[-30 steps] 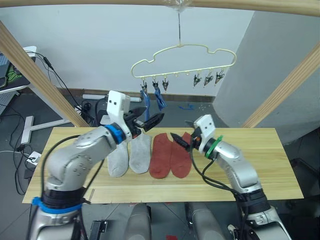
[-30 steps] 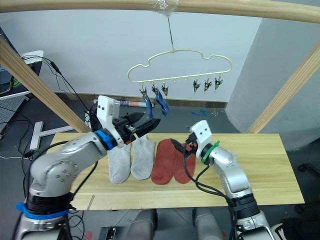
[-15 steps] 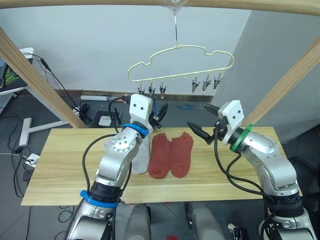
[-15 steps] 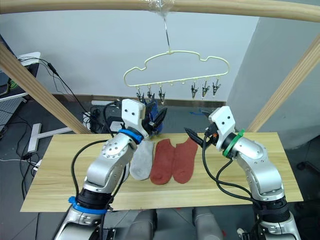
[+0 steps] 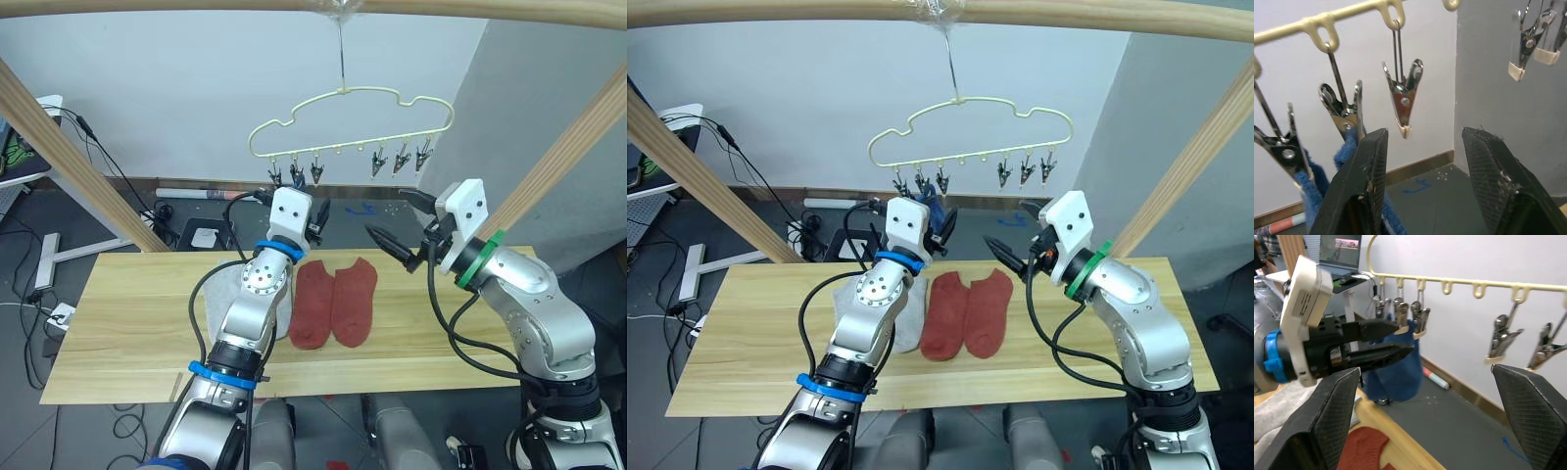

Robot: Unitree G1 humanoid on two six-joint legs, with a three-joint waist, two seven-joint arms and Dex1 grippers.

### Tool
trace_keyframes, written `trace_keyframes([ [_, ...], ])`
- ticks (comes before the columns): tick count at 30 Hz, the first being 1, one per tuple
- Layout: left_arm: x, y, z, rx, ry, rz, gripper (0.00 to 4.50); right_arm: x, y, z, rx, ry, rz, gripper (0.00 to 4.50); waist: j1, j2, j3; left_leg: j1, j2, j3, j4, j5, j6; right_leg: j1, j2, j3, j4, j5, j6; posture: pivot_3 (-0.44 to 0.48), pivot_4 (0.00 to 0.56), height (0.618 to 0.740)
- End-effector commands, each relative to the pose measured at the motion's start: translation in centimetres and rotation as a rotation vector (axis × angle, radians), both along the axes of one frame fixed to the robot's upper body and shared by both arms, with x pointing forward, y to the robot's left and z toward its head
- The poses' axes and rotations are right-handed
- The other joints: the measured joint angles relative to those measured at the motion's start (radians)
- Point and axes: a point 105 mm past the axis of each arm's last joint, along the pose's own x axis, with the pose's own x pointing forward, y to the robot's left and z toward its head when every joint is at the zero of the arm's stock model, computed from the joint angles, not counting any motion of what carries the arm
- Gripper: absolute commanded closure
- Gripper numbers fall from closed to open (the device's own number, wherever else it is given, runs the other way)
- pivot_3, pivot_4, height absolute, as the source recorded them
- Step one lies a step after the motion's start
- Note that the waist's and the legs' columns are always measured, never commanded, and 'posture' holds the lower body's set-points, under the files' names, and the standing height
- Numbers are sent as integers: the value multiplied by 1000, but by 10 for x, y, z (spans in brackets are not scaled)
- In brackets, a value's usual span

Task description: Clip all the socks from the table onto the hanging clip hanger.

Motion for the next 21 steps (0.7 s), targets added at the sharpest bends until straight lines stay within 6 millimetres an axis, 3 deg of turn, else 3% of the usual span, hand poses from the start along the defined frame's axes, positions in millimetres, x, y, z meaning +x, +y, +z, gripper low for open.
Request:
trace_keyframes([
  [1,2,2,20,-12,-86,29,2069,-5,-3,17,14,-61,0,0,-1,0,0,0,0,0,0,0,0,0,0,0,0,0,0,-117,247,740],
  [11,11,3,30,-42,-112,78,2069,-8,2,23,12,-66,33,0,-3,0,0,0,0,0,0,0,0,0,0,0,0,0,0,-121,251,740],
  [21,14,-10,42,-67,-147,45,2069,-7,3,26,26,-63,39,0,-6,0,0,0,0,0,1,0,0,0,0,0,0,0,0,-121,251,740],
])
